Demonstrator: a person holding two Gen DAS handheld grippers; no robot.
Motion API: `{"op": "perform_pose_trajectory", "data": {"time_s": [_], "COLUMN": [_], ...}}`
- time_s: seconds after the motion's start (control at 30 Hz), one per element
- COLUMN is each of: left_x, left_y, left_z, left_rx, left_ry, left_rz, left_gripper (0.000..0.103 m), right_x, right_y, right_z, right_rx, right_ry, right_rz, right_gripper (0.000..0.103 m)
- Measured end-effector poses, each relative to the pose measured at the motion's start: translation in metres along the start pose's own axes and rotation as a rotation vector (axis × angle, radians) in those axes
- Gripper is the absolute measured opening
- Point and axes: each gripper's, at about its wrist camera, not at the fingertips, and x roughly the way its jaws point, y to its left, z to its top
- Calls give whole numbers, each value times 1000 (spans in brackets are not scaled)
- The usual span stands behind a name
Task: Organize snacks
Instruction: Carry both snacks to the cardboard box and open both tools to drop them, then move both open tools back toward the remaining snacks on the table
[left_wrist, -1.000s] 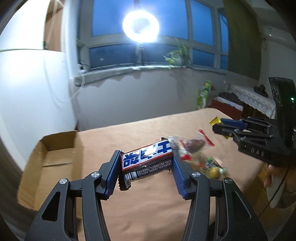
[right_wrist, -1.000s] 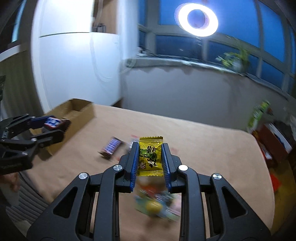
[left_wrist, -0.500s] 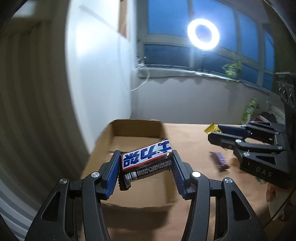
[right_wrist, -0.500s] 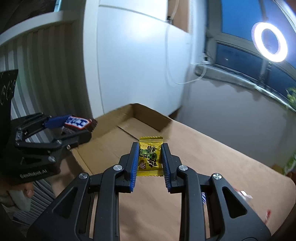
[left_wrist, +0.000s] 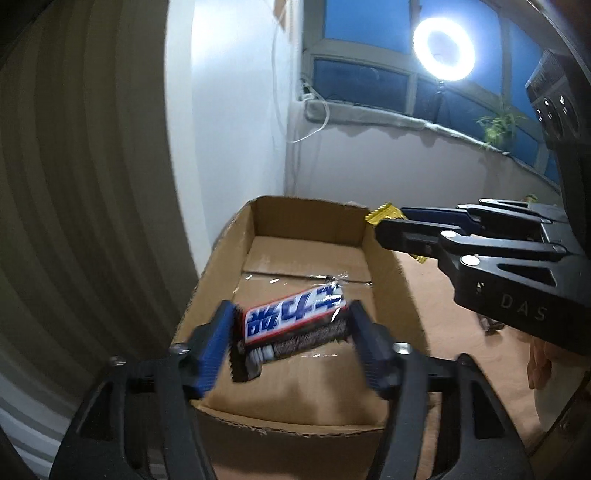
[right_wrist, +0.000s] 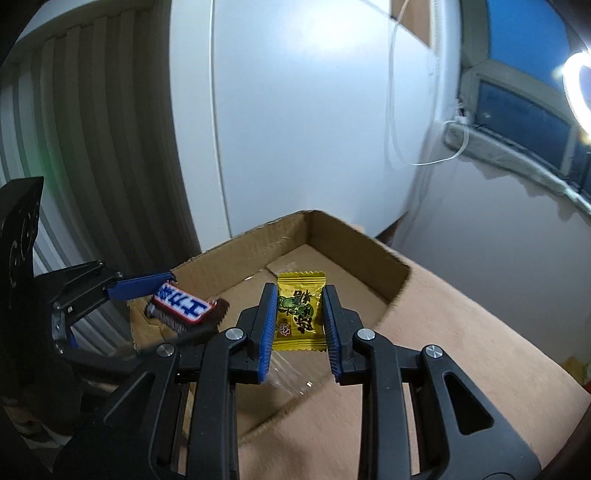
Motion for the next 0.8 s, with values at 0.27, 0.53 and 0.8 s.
{"op": "perform_pose_trajectory", "data": {"time_s": [0.27, 0.53, 0.8], "left_x": [-12, -41, -66], "left_y": [5, 6, -9], "left_z": [-3, -5, -2], "left_rx": [-16, -15, 4], "left_ry": [-8, -40, -78], "left_rz": [78, 124, 136], "left_gripper": [80, 80, 80], "right_x": [-13, -55, -102], "right_y": [18, 35, 34], "right_z": [-4, 0, -8], "right_rx": [-65, -99, -73], "right_ry": [-7, -14, -45], "right_rz": [-113, -380, -433], "right_gripper": [69, 97, 97]}}
